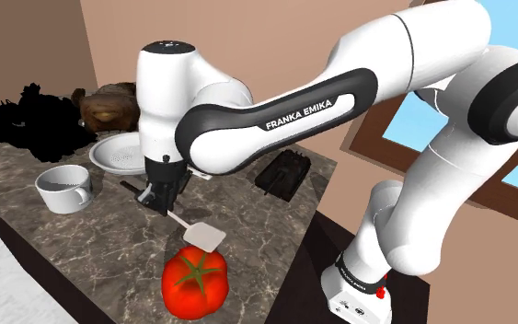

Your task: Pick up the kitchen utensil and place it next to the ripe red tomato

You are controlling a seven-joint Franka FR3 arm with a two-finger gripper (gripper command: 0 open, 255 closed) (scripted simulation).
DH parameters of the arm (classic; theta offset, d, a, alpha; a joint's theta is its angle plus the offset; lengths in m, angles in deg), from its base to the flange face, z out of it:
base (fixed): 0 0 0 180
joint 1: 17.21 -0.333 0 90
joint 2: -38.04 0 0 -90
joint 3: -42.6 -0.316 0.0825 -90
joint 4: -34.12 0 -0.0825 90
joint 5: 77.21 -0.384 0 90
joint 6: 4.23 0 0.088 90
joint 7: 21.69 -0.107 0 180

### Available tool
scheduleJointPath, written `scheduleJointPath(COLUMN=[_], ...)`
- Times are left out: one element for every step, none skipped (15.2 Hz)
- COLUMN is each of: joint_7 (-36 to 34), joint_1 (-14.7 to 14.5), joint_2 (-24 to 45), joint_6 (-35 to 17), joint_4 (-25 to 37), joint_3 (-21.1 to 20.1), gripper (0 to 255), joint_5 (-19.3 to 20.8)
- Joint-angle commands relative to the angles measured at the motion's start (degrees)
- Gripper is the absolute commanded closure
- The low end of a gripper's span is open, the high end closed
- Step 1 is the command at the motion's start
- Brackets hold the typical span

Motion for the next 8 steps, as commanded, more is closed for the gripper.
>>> scheduleJointPath(joint_7=[-0.3, -0.4, -0.5, -0.6, -0.8, -0.9, -1.0, -1.1], joint_1=[0.0, -0.1, -0.1, -0.1, -0.1, -0.1, -0.1, -0.1], joint_2=[0.7, 1.1, 1.4, 1.7, 2.1, 2.4, 2.8, 3.2], joint_6=[-1.5, -2.2, -3.0, -3.7, -4.5, -5.2, -6.0, -6.7], joint_4=[-0.7, -1.2, -1.6, -2.0, -2.5, -2.9, -3.2, -3.6], joint_3=[-0.1, -0.1, -0.1, -0.1, -0.1, -0.1, -0.1, -0.1], gripper=[255, 255, 255, 255, 255, 255, 255, 255], joint_5=[0.3, 0.4, 0.5, 0.7, 0.8, 1.0, 1.1, 1.3])
